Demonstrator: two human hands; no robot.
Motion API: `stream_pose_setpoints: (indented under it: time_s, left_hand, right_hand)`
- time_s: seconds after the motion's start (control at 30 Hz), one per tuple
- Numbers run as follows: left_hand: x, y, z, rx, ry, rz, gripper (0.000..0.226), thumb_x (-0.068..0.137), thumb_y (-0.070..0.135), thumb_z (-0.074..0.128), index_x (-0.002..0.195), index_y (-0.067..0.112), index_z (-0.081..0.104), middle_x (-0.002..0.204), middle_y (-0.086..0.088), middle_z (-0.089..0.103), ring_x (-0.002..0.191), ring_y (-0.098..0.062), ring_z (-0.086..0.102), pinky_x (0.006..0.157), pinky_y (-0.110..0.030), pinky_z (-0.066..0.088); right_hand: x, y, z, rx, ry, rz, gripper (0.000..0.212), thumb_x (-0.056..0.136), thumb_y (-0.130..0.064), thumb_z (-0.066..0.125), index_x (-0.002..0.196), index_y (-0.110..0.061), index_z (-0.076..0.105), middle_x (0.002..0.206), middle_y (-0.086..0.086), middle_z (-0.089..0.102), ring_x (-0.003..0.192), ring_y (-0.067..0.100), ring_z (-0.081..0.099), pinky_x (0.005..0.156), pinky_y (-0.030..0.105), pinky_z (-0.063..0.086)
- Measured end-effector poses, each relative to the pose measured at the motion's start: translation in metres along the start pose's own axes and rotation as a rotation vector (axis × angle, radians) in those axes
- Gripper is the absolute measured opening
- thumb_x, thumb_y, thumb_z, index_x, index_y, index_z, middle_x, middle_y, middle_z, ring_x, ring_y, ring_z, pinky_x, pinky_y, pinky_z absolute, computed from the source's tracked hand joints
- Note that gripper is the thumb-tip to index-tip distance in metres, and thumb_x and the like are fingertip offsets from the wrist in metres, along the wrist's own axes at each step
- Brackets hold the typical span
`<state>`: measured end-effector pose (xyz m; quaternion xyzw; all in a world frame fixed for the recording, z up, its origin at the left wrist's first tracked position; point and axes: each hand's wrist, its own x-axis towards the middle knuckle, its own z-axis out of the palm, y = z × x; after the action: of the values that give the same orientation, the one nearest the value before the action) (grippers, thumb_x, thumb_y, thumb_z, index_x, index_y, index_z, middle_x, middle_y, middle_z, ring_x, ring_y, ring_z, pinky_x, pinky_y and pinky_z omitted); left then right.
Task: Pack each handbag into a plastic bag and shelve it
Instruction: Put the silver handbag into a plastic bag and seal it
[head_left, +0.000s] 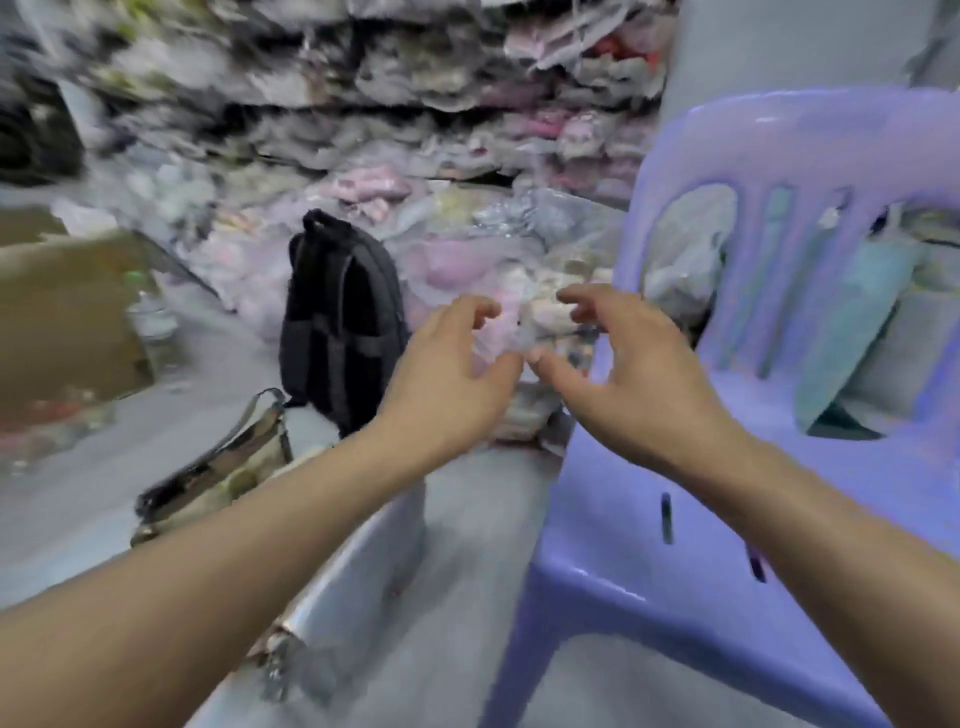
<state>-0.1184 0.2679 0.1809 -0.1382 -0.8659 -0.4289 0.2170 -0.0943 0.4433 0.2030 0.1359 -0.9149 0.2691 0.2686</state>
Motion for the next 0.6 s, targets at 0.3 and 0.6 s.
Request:
stream_pose_setpoints:
  time_s: [0.3,0.6]
  left_hand:
    - [-0.057,-0.162,-0.121,0.144,0.021,-0.603,0.034,0.094,0.036,0.061,0.124,0.021,0.056,0.103,0.005,0.062,0.095,-0.019,0.062,0.077,-0.032,0.051]
    - [-0.125,-0.244,-0.105,0.215,-0.544,-0.772,0.064,0.088,0.056,0.066,0.142,0.028,0.046,0.141,0.000,0.052,0.120,-0.018,0.056,0.101,-0.030,0.045]
  right_hand:
    - [-0.045,-0.086,0.166,0.219,-0.235,-0.020,0.054,0.091,-0.053,0.063,0.140,-0.035,0.050,0.126,-0.008,0.061,0.121,0.019,0.053,0.100,0.037,0.045]
    - [-0.090,-0.090,0.270,0.085,-0.658,0.138,0.055,0.096,-0.041,0.060,0.148,-0.033,0.043,0.150,0.001,0.044,0.136,0.028,0.045,0.108,0.041,0.043]
